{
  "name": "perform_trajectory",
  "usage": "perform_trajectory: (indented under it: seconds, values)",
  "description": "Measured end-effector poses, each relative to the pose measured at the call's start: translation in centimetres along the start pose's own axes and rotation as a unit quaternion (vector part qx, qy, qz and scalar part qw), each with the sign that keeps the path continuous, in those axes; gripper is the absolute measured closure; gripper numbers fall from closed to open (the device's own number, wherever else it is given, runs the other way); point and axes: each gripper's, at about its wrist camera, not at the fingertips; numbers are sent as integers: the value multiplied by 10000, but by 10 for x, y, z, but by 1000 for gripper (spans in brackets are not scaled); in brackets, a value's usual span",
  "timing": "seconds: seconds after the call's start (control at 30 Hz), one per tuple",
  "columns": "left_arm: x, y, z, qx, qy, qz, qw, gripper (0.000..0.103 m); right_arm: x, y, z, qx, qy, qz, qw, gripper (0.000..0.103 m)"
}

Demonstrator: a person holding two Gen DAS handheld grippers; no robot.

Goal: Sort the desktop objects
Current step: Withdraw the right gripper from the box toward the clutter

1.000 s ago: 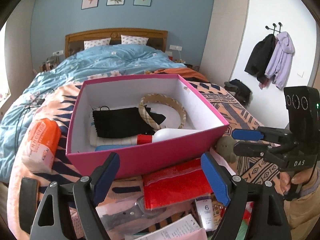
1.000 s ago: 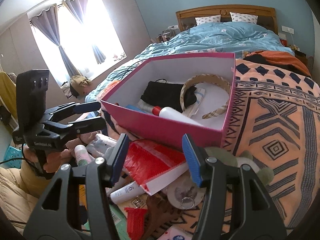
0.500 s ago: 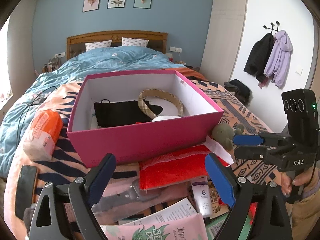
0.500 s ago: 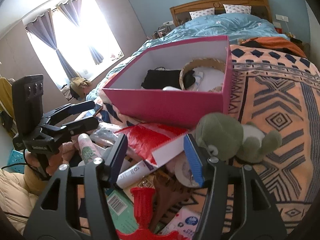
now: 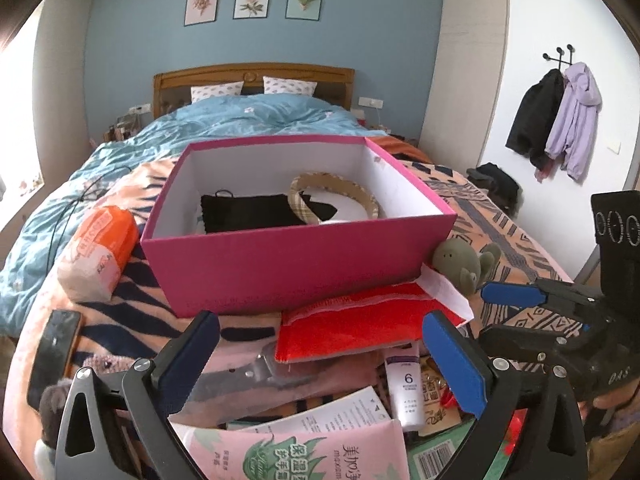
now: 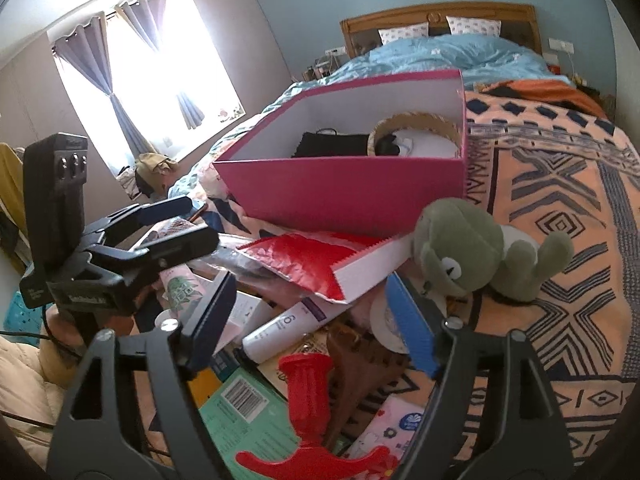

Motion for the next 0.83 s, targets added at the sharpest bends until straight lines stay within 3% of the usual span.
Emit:
perform_trajectory:
  seconds: [0.5,0.83]
  values:
    - [13,3,11,-479,209,111,9986,0,4,-6,18,99,160,-26,9998,19]
    - [16,2,12,-483,255,152,9984,0,5,-8,18,147,103,-17,9998,19]
Point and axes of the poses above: each gripper's, at about its wrist camera, not at the fingertips, and y roughly against the way its jaws point, z to its left, x to its underside, and after that the axes turned 2 degrees about -y, right-handed
